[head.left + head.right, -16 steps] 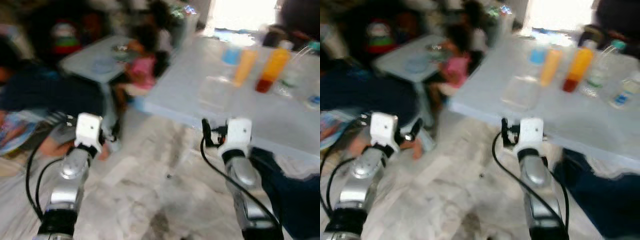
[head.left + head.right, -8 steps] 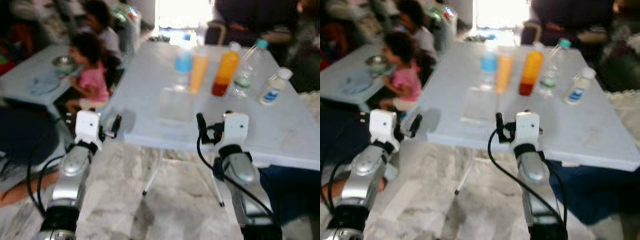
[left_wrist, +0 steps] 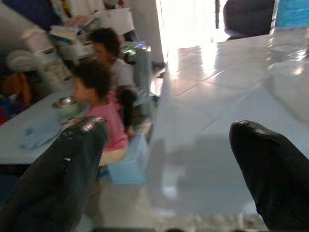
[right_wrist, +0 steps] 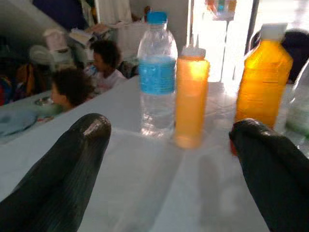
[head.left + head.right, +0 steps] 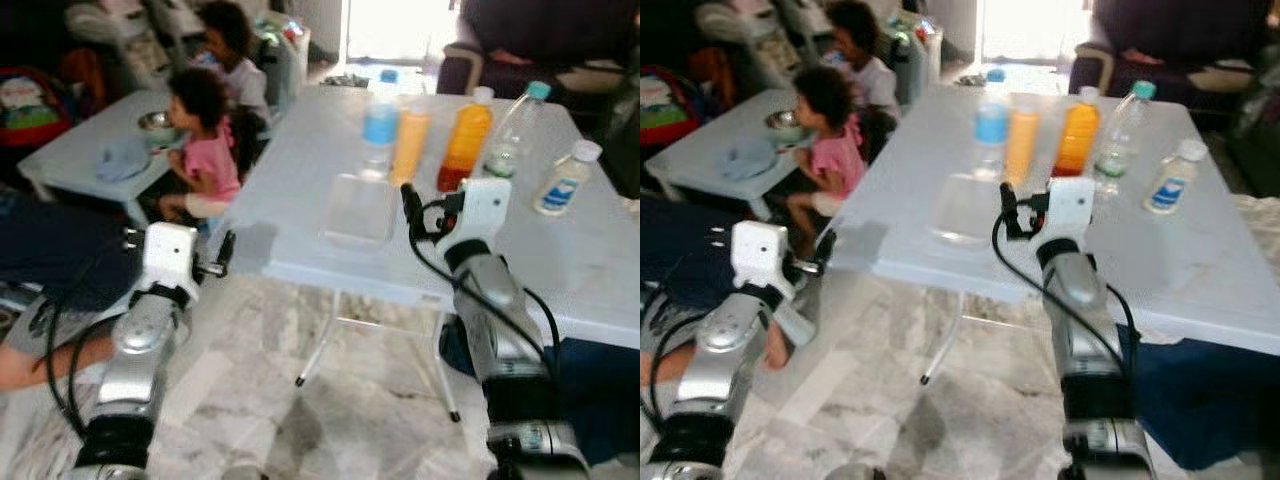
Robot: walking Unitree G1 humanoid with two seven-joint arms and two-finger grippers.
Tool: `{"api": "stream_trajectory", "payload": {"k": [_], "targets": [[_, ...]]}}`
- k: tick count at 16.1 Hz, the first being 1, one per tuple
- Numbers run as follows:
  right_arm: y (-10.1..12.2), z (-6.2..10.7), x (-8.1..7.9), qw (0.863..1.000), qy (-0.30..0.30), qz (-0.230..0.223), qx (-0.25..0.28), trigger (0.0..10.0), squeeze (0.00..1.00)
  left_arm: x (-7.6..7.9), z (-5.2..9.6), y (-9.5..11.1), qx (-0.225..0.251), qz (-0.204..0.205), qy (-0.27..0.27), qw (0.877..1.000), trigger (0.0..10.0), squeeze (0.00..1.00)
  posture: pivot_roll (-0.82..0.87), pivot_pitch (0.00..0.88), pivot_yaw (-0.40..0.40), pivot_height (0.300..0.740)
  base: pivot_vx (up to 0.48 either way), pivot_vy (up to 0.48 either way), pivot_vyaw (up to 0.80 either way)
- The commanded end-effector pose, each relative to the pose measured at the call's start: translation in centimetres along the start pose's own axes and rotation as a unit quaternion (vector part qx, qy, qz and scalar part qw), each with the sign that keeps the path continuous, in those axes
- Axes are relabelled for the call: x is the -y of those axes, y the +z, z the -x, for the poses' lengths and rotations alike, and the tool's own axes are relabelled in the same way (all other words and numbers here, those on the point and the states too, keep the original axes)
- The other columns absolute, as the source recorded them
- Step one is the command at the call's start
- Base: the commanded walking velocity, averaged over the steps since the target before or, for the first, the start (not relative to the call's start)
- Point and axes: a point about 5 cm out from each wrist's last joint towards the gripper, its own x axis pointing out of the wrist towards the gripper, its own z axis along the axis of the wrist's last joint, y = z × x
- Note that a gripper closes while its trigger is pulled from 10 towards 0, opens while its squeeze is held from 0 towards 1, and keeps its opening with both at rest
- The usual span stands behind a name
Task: Restocking fridge
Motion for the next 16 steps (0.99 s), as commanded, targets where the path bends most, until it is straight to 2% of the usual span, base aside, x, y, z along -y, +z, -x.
{"api": "stream_trajectory", "payload": {"k": [1,2,4,5,8,13,16], "targets": [[0.2,-0.4,0.5,1.0,-0.002,-0.012,0.0,10.0,0.0,-0.3,0.0,0.4,0.003,-0.008,0.004,1.0,10.0,0.0,0.05,0.015,0.021,0.74,0.0,0.0,0.0],[0.3,-1.3,0.3,0.999,0.019,-0.031,-0.006,10.0,0.0,-0.5,0.3,0.4,0.001,-0.013,0.002,1.0,10.0,0.0,0.07,0.028,0.025,0.74,0.0,0.0,0.0],[-0.1,-2.0,0.6,0.999,-0.015,-0.032,-0.025,10.0,0.0,-0.7,0.7,0.5,-0.002,-0.02,-0.002,1.0,10.0,0.0,0.08,0.039,0.028,0.74,0.0,0.0,0.0],[-0.6,-1.9,0.7,0.998,-0.031,-0.044,-0.034,10.0,0.0,-0.8,0.9,0.5,-0.004,-0.027,-0.005,1.0,10.0,0.0,0.09,0.045,0.029,0.74,0.0,0.0,0.0],[-1.7,-1.6,-0.1,0.996,-0.026,-0.062,-0.05,10.0,0.0,-1.1,1.1,0.5,-0.007,-0.035,-0.011,0.999,10.0,0.0,0.1,0.057,0.039,0.74,0.0,0.0,0.0],[-2.6,-2.9,-1.5,0.993,-0.015,-0.093,-0.071,10.0,0.0,-1.3,1.4,0.8,-0.017,-0.049,-0.023,0.998,10.0,0.0,0.13,0.079,0.05,0.74,0.0,0.0,0.0],[-3.2,-3.1,-2.2,0.991,-0.011,-0.104,-0.08,10.0,0.0,-1.5,1.8,0.8,-0.022,-0.053,-0.02,0.998,10.0,0.0,0.15,0.087,0.056,0.74,0.0,0.0,0.0]]}}
